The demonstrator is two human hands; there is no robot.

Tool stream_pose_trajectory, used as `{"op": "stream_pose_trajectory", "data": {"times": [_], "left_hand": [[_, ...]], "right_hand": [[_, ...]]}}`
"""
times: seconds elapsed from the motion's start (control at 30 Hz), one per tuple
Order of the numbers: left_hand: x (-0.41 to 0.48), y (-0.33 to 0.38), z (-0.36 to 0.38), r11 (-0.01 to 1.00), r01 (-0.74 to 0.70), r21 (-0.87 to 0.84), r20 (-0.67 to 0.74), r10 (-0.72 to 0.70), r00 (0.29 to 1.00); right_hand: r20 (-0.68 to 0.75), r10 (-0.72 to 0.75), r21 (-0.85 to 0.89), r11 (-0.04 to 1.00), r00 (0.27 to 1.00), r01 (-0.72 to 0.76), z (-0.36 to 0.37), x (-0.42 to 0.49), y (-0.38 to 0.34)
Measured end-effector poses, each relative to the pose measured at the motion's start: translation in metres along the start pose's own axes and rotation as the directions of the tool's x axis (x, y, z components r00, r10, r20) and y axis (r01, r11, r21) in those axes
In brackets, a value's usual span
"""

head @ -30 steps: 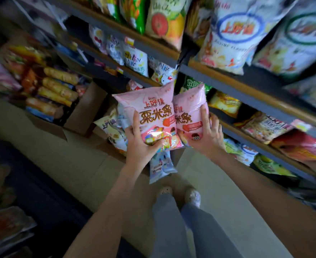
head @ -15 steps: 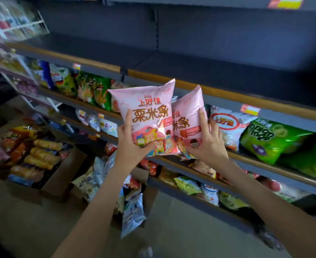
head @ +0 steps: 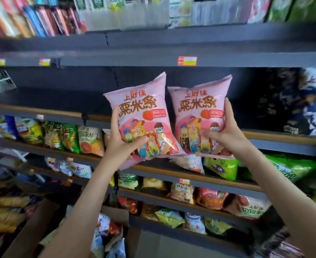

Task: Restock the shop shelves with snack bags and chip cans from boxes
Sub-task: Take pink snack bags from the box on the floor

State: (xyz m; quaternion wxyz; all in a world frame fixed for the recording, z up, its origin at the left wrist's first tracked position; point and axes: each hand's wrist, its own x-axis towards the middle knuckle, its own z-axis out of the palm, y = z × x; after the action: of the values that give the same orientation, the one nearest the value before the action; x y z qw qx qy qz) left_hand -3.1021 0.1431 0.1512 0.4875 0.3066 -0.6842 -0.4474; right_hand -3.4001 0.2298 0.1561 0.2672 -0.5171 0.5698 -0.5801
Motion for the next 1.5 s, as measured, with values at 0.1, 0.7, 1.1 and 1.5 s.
{"op": "stream_pose_trajectory", "data": {"times": [0.1, 0.7, 1.1, 1.5], "left_hand": [[0.024, 0.001, 0.011, 1.0, -0.001, -0.004, 0.04, 0.002, 0.999], [0.113, -0.022, 0.07, 0.988, 0.058, -0.142, 0.231, -0.024, 0.973], [0.178, -0.036, 0.131, 0.986, -0.065, -0.151, 0.169, 0.091, 0.981], [0.22, -0.062, 0.154, 0.99, -0.125, 0.067, 0.183, 0.111, 0.977]], "right_hand": [[-0.091, 0.074, 0.182, 0.982, 0.993, -0.057, -0.013, 0.017, -0.005], [-0.47, 0.086, 0.066, 0.996, 0.879, -0.062, -0.08, 0.117, 0.031], [-0.419, -0.179, -0.508, 0.859, 0.89, -0.066, -0.124, 0.166, 0.082], [-0.011, -0.222, -0.998, -0.052, 0.975, -0.023, -0.125, 0.197, 0.077]]}}
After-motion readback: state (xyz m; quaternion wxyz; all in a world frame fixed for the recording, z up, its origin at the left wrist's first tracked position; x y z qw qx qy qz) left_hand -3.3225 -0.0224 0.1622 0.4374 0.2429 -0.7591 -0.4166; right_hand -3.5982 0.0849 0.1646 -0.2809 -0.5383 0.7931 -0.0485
